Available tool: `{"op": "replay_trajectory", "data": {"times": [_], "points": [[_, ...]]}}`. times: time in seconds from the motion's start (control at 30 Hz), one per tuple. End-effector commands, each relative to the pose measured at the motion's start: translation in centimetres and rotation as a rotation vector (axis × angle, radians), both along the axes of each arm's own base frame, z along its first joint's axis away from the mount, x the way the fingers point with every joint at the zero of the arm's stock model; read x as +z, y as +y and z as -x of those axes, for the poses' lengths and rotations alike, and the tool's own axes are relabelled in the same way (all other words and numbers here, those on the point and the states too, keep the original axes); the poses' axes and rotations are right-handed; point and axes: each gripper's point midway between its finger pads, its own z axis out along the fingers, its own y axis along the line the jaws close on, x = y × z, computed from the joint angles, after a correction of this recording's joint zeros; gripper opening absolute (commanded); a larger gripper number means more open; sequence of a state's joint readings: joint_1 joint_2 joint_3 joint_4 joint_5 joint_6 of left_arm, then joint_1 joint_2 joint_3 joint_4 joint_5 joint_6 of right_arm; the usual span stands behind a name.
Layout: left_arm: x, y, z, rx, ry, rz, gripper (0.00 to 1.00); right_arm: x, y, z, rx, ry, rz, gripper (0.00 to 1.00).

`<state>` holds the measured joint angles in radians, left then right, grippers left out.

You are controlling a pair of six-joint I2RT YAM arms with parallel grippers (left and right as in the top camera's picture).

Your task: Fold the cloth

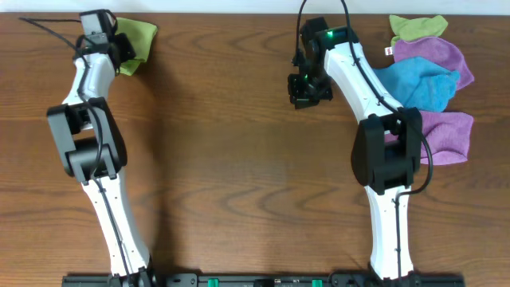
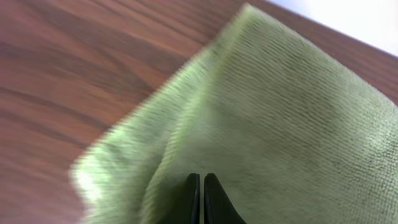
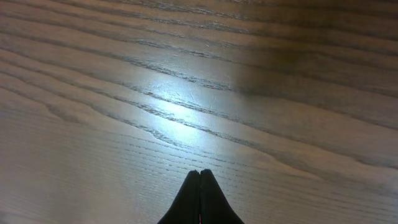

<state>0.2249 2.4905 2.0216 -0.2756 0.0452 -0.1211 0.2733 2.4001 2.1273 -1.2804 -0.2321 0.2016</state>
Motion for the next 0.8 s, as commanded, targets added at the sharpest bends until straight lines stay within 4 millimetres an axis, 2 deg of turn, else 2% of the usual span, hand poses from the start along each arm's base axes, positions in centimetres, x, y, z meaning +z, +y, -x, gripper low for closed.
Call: {"op": "replay_trajectory", "data": {"times": [0.0,0.1,0.2,0.27,0.33,0.4,0.47,0.6,0.63,0.67,0.7,0.73,0.77], "points": [[4.1,2.3,0.5,0.008,-0.034,-0.081,0.06,2.3,0.4,-0.7,-0.008,-0.057,-0.021,0.01],[6.5,2.1,0.6,-0.001,-0.065,-0.077,0.06,2.3,0.4,-0.8,-0.008,-0.058,-0.022,0.01],[11.4,1.9,1.1,-0.01,-0.124,-0.102,0.06,2.3,0.5,-0.8,-0.007,-0.06,-0.022,0.01],[14.2,1.7,2.1,-0.019,-0.132,-0.118,0.06,2.7,0.6,-0.8,-0.007,-0.064,-0.028,0.01],[16.3,1.3,3.7,-0.03,-0.112,-0.125,0.06,3.9,0.6,-1.0,-0.007,-0.076,-0.031,0.01],[18.0,0.7,5.5,-0.042,-0.082,-0.122,0.08,5.8,0.1,-1.5,-0.009,-0.119,-0.006,0.18],[19.2,-0.1,7.3,-0.051,-0.047,-0.111,0.3,8.2,-0.8,-2.1,0.003,-0.185,0.038,0.45],[21.5,-2.3,11.0,-0.087,0.02,-0.103,0.38,12.8,-2.4,-2.1,0.05,-0.295,0.1,0.92],[22.1,-2.9,11.8,-0.097,0.028,-0.1,0.4,13.8,-2.7,-1.8,0.06,-0.314,0.111,0.99],[22.7,-3.6,12.6,-0.107,0.036,-0.098,0.43,14.6,-3.0,-1.5,0.074,-0.327,0.119,0.99],[23.4,-4.4,13.5,-0.121,0.045,-0.097,0.5,15.3,-3.3,-1.1,0.086,-0.335,0.128,0.99],[24.3,-5.5,14.6,-0.137,0.054,-0.094,0.92,16.3,-3.8,-0.5,0.096,-0.343,0.149,0.99],[24.8,-6.1,15.3,-0.148,0.058,-0.093,0.95,16.8,-4.2,-0.1,0.097,-0.349,0.166,0.99]]}}
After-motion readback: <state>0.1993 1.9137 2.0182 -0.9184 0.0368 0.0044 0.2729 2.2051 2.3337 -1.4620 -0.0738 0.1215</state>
